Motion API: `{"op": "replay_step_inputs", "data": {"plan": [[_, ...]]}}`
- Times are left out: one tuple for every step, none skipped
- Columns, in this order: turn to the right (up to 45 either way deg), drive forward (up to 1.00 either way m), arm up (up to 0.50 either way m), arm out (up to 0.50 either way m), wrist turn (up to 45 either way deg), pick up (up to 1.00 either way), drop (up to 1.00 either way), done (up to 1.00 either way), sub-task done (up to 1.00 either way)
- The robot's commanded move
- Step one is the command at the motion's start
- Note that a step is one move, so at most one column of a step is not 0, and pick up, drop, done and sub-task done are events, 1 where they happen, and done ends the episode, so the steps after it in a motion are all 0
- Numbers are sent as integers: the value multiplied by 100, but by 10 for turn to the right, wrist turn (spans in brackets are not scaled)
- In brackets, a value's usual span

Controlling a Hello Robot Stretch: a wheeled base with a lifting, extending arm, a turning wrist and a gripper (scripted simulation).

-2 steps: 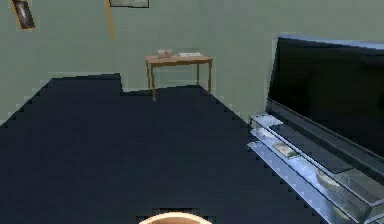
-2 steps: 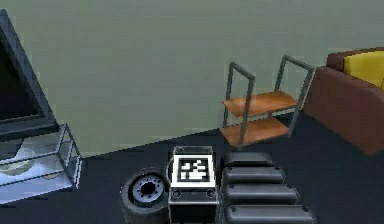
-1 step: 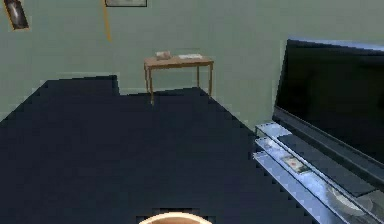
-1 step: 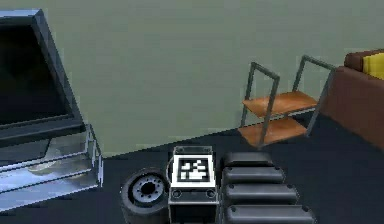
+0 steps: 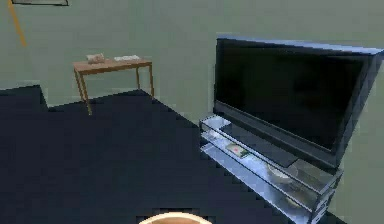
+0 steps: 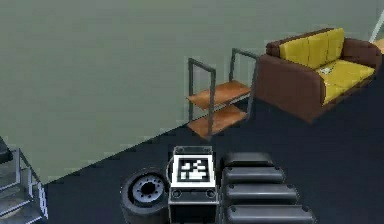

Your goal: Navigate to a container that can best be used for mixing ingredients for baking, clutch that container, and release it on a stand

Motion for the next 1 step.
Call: {"op": "replay_step_inputs", "data": {"plan": [[0,100,0,0,0,0,0,0,0]]}}
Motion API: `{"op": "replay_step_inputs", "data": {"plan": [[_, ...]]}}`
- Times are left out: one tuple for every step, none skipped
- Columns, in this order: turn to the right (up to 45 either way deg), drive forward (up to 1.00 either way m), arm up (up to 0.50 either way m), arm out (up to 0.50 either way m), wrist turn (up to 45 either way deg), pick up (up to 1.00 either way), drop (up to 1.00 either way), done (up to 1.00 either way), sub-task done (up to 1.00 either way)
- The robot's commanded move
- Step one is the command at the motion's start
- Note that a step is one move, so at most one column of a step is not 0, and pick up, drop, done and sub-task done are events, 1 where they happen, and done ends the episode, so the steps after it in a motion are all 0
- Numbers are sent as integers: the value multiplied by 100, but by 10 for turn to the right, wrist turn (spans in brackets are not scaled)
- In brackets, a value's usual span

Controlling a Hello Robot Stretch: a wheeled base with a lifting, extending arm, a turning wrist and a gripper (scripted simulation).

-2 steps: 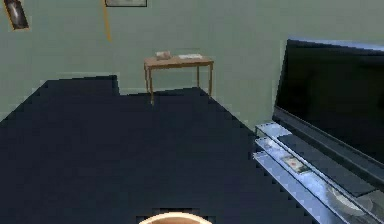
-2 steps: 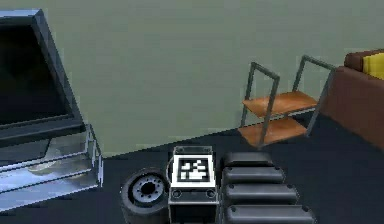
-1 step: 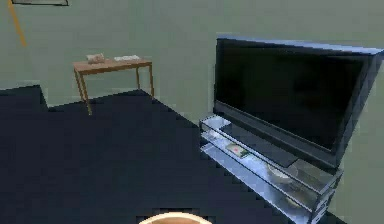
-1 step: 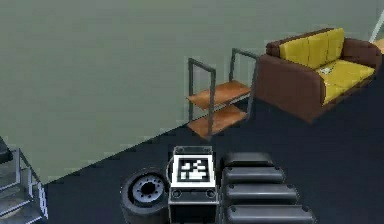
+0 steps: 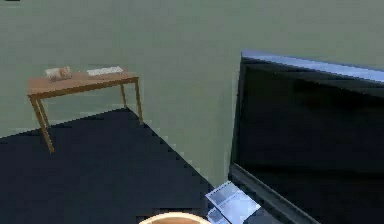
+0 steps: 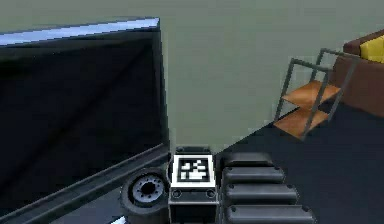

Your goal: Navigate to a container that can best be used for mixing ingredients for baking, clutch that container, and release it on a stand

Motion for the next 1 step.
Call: {"op": "replay_step_inputs", "data": {"plan": [[60,0,0,0,0,0,0,0,0]]}}
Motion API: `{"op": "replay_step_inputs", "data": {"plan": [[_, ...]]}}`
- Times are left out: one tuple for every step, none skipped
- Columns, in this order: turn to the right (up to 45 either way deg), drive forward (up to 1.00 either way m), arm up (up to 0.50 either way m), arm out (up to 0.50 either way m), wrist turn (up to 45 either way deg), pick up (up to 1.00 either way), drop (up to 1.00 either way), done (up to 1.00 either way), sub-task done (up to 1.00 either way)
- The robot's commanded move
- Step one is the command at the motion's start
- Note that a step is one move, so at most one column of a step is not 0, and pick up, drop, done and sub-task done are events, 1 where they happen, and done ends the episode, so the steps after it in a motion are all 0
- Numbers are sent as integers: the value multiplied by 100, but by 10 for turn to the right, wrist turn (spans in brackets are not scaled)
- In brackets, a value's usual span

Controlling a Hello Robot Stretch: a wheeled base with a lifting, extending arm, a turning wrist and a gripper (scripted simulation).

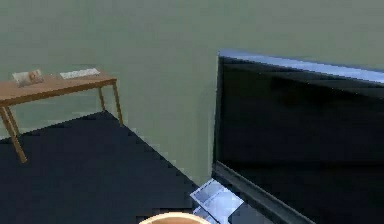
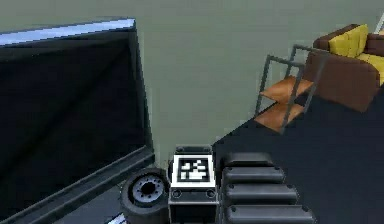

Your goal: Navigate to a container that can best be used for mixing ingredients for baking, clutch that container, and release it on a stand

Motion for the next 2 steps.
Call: {"op": "replay_step_inputs", "data": {"plan": [[0,20,0,0,0,0,0,0,0],[-450,0,0,0,0,0,0,0,0]]}}
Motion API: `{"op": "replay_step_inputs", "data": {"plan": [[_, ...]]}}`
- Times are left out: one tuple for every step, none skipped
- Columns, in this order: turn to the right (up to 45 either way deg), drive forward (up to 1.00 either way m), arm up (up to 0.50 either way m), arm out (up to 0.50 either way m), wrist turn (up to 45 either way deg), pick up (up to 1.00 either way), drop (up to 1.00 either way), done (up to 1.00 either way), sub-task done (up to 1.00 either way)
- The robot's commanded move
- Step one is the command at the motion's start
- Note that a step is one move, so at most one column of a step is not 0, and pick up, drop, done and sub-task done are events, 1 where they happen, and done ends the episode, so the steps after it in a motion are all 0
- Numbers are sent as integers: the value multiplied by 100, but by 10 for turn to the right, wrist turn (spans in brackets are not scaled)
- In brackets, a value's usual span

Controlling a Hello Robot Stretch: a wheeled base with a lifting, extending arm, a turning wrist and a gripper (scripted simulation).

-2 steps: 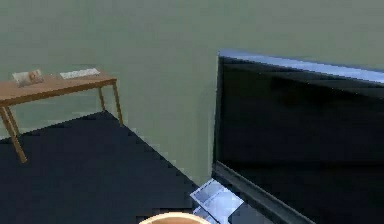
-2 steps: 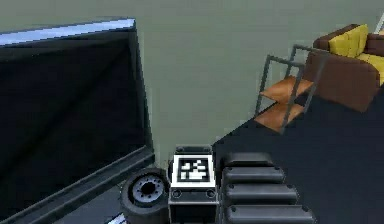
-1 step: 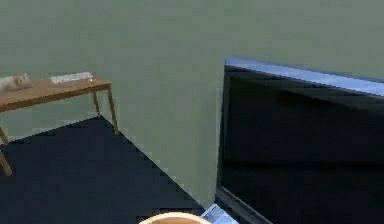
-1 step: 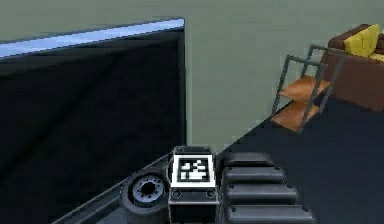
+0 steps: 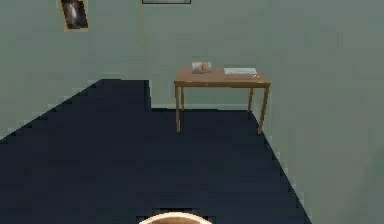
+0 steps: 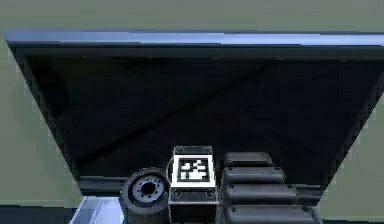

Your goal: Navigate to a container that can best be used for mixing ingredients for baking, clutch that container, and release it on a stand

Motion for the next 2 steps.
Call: {"op": "replay_step_inputs", "data": {"plan": [[-330,0,0,0,0,0,0,0,0],[-30,0,0,0,0,0,0,0,0]]}}
